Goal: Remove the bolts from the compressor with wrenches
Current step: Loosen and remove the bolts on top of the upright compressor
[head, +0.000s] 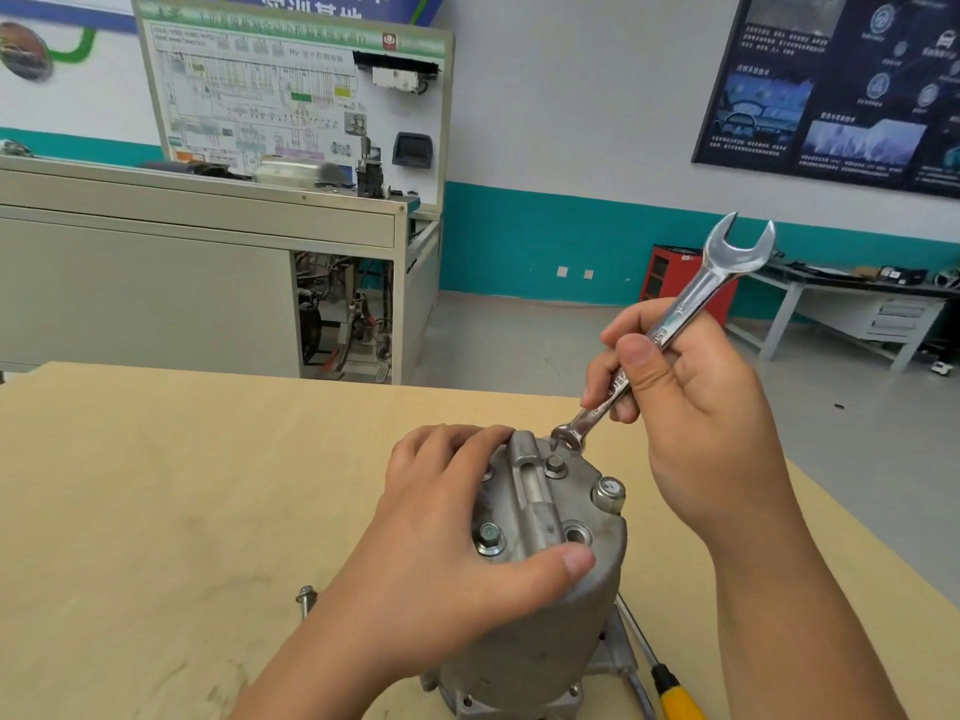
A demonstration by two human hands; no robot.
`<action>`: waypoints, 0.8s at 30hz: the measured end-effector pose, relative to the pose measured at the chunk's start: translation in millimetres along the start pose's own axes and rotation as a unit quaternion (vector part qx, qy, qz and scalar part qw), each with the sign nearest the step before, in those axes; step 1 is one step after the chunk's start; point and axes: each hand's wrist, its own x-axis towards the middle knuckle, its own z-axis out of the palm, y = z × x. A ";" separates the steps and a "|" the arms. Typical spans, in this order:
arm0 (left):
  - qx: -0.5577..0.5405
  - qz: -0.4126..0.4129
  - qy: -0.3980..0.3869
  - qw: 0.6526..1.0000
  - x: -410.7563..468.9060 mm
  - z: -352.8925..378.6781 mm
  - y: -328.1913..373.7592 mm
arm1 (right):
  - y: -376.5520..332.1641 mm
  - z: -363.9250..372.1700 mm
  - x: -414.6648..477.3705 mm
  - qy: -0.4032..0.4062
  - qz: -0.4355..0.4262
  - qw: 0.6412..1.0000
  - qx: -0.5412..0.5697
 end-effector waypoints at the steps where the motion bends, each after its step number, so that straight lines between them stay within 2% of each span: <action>1: 0.000 0.000 0.001 1.000 -0.2 -0.1 0.0 | 0.1 0.8 0.0 -0.008 0.001 1.000 -0.002; 11: 0.005 0.003 -0.001 1.000 -1.2 -0.5 1.4 | 1.4 4.2 -2.8 -0.029 0.007 0.999 -0.020; 17: 0.007 0.001 -0.009 1.000 -1.5 -1.3 1.1 | 0.8 5.8 -7.8 -0.007 0.018 1.000 -0.011; 24: 0.007 -0.005 -0.010 1.000 -2.1 -1.8 1.4 | -3.0 6.8 -5.0 -0.016 0.022 0.999 -0.026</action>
